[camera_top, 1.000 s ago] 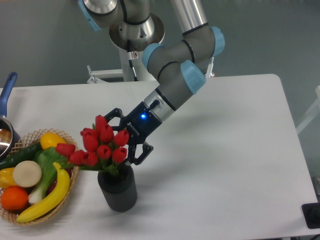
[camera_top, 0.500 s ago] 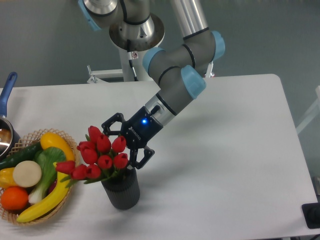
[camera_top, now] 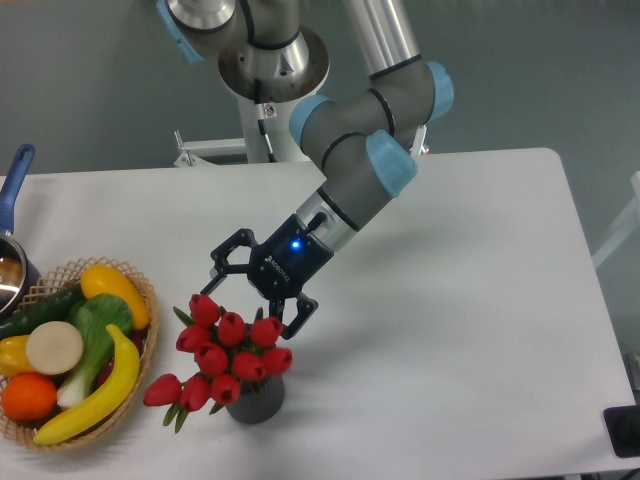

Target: Insert the flowers into the vase

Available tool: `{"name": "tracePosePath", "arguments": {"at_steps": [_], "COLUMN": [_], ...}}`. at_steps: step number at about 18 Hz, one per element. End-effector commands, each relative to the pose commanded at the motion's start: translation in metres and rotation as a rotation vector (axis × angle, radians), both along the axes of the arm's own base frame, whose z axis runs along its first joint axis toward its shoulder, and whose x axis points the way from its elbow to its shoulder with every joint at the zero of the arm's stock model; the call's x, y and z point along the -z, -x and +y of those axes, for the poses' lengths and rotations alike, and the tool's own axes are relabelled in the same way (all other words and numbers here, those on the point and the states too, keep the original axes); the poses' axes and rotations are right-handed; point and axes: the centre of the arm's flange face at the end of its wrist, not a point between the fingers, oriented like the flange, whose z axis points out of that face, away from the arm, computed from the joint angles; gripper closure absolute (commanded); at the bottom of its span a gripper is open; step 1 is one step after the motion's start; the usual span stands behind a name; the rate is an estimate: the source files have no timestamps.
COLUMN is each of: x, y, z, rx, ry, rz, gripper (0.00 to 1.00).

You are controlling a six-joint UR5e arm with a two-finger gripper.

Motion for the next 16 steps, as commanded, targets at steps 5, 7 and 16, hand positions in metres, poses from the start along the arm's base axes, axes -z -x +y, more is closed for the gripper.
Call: {"name": "tracePosePath", "arguments": {"at_steps": [5, 7, 16], "x": [-0.012, -0.026, -0.042], "y": [0.005, 0.015, 0.128], "z": [-0.007, -0.019, -0.128], "rx": [-0.024, -0.058, -0.377], "ry": [-0.006, -0.015, 0.158], "rz": [0.006, 0.018, 0.176], "gripper": [0.00, 0.00, 0.00]}}
